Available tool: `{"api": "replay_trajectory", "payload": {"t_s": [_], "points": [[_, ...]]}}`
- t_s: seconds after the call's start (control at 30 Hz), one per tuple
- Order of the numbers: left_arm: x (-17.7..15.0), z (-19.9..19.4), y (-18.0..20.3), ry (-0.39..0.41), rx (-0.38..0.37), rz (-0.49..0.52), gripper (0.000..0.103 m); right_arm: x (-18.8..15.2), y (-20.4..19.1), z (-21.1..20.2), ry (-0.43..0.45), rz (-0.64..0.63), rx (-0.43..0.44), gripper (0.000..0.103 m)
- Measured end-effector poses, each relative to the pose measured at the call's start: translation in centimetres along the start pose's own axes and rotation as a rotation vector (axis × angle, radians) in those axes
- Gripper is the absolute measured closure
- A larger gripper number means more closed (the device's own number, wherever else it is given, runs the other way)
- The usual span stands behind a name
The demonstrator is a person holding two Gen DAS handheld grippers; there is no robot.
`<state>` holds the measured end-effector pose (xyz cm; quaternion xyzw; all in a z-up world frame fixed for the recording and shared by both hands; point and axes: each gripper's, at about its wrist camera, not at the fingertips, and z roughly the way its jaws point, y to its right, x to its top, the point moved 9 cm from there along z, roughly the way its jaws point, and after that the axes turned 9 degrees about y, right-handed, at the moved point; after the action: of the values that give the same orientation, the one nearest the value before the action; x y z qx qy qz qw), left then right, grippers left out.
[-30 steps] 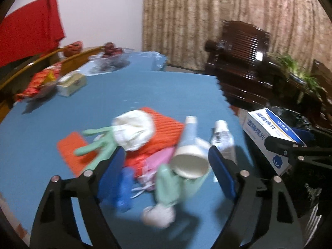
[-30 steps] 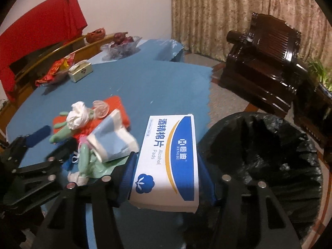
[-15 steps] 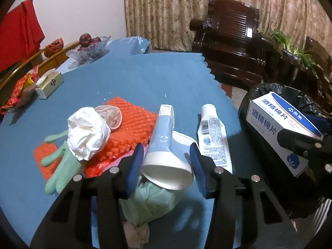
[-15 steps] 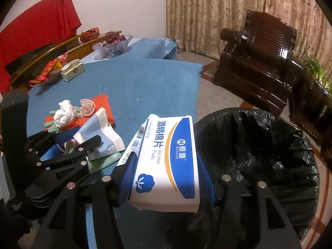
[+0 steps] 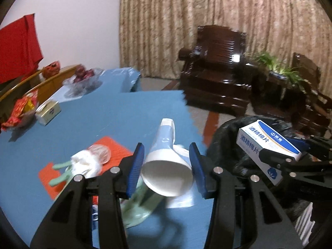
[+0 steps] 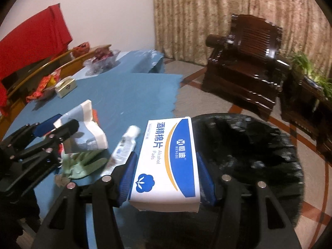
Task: Collect trash
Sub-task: 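Carry the box over the bin with the right gripper while the left gripper grasps the paper cup, then open both grippers over the bin, dropping the box and cup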
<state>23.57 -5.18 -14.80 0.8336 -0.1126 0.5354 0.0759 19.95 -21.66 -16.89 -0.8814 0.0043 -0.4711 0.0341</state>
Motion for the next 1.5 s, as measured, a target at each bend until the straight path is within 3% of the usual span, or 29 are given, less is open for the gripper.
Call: {"api": "replay_trajectory", "payload": {"t_s": [0.43, 0.5, 0.57, 0.63, 0.8, 0.97, 1.2, 1.33, 1.43, 1.5], "points": [[0.8, 2.9, 12.9, -0.02, -0.241, 0.043, 0.06, -2.1, 12.8, -3.0, -0.019, 0.098, -0.242, 0.046], [0.6, 3.3, 13.9, -0.036, -0.27, 0.053, 0.055, -2.6, 13.7, -3.1, -0.025, 0.101, -0.259, 0.04], [0.3, 3.5, 14.3, -0.044, -0.284, 0.055, 0.041, -2.9, 14.2, -3.2, -0.027, 0.1, -0.275, 0.034], [0.2, 3.2, 13.9, -0.039, -0.278, 0.054, 0.034, -3.0, 14.3, -3.4, -0.022, 0.097, -0.283, 0.028], [0.0, 2.1, 10.5, -0.036, -0.213, 0.042, 0.017, -2.4, 12.7, -3.3, 0.014, 0.094, -0.247, 0.01], [-1.0, 0.0, 4.4, -0.035, -0.085, 0.009, 0.012, -1.5, 8.7, -2.8, 0.045, 0.07, -0.158, 0.006], [-3.8, -3.6, -4.3, -0.059, 0.111, -0.042, 0.012, -0.4, 1.0, -1.0, 0.067, 0.021, -0.001, 0.006], [-5.6, -4.5, -7.1, -0.094, 0.167, -0.051, 0.012, -0.6, -3.1, -0.4, 0.081, -0.016, 0.079, 0.007], [-6.7, -4.8, -8.3, -0.115, 0.187, -0.053, 0.024, -1.2, -5.7, 0.0, 0.075, -0.02, 0.136, 0.013], [-7.4, -4.8, -8.7, -0.125, 0.195, -0.055, 0.024, -1.9, -7.8, 0.2, 0.062, -0.034, 0.18, 0.016]]}}
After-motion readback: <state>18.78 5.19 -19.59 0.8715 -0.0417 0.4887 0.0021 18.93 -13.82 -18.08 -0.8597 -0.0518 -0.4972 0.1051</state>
